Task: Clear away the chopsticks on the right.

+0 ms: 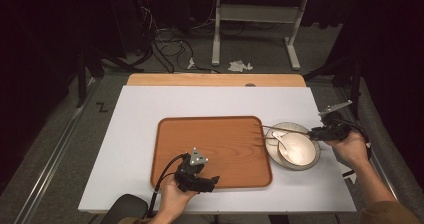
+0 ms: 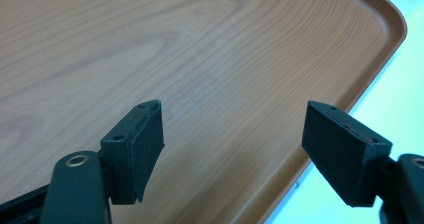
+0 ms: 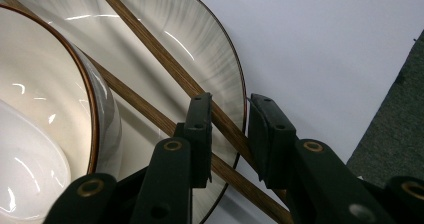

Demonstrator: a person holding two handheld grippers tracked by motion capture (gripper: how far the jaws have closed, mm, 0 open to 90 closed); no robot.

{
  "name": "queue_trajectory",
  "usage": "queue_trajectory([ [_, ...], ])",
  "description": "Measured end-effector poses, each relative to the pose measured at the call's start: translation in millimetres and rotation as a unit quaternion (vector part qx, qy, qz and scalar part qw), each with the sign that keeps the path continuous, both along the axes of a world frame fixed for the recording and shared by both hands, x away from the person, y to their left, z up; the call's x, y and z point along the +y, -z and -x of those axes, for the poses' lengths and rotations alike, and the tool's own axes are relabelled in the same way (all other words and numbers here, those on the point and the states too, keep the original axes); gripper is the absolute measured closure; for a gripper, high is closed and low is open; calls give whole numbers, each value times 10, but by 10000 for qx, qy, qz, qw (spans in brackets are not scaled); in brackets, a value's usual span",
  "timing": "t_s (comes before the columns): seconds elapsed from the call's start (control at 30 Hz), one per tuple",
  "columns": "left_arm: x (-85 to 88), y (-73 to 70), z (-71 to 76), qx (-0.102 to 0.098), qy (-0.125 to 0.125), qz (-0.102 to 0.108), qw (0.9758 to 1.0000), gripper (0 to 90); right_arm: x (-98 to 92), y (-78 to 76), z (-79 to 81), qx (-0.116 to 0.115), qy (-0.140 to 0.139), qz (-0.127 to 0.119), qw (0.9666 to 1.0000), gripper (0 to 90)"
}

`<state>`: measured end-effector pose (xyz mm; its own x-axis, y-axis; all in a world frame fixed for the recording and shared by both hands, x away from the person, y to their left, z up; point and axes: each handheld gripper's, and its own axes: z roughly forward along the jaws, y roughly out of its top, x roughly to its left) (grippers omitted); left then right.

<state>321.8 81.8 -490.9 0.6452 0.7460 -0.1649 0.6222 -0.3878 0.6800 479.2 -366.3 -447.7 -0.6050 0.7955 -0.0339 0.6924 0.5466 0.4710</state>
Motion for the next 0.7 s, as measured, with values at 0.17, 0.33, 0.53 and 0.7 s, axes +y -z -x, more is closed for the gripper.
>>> queue_trajectory([
  [0.17, 1, 3, -3, 4, -6, -5, 10000, 249, 22, -10, 21, 14, -96, 214, 9997, 802],
  [0.33, -2, 5, -2, 5, 1, -8, 10000, 249, 47, 1, 51, -7, -162, 314, 9994, 807],
  [0.53, -1, 5, -3, 3, -3, -9, 10000, 249, 79, 17, 63, -156, -241, 455, 9985, 835],
  [0.7, 2, 3, -2, 5, 9, -5, 10000, 249, 82, 24, 80, -251, -215, 476, 9983, 848],
])
